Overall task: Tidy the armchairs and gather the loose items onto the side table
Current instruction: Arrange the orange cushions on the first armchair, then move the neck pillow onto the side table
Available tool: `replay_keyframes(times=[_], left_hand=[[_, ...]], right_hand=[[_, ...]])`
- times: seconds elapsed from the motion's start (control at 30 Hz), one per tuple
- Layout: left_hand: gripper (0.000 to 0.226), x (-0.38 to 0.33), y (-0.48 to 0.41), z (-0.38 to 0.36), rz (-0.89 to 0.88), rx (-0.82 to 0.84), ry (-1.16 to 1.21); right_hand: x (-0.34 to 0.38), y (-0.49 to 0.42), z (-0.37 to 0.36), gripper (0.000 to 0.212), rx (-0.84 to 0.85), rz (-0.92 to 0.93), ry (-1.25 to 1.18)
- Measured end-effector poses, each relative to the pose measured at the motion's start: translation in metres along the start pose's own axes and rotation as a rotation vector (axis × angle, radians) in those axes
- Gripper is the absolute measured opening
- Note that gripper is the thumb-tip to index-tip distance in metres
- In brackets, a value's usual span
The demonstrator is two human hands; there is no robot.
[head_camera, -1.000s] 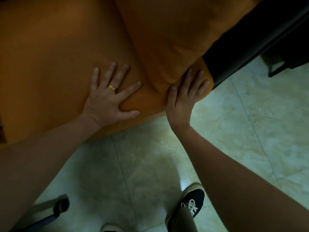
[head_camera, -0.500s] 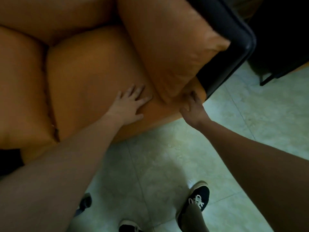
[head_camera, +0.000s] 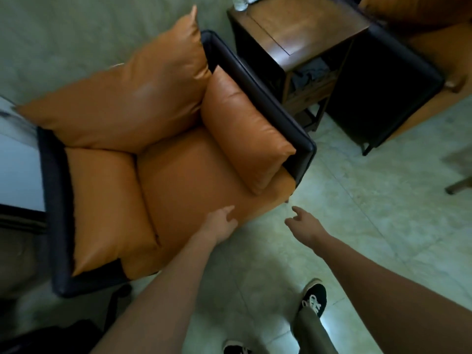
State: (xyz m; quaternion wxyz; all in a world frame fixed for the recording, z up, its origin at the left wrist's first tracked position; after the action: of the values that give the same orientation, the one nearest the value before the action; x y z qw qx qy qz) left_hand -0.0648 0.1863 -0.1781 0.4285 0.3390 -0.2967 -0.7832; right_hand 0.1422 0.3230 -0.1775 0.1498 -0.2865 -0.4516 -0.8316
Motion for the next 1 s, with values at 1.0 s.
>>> replay_keyframes(times=[1.0], left_hand=[[0.046, -0.163, 0.267, -0.103, -0.028, 0.098, 0.382]], right_hand=[[-0.163, 0.328, 0.160, 0.048, -0.320, -0.132, -0.421]])
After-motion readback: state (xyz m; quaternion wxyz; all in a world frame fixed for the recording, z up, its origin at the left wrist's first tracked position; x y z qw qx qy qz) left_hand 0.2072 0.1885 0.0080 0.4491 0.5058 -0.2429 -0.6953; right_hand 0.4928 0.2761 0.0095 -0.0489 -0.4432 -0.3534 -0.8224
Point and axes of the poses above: each hand's wrist, its own y-axis away from the middle knuckle, its own z-axis out of the back of the hand, x = y × z, the point moved 1 cm from there along -y, towards the middle knuckle, and after that the axes turned 8 degrees about z, right-handed, at the moved point
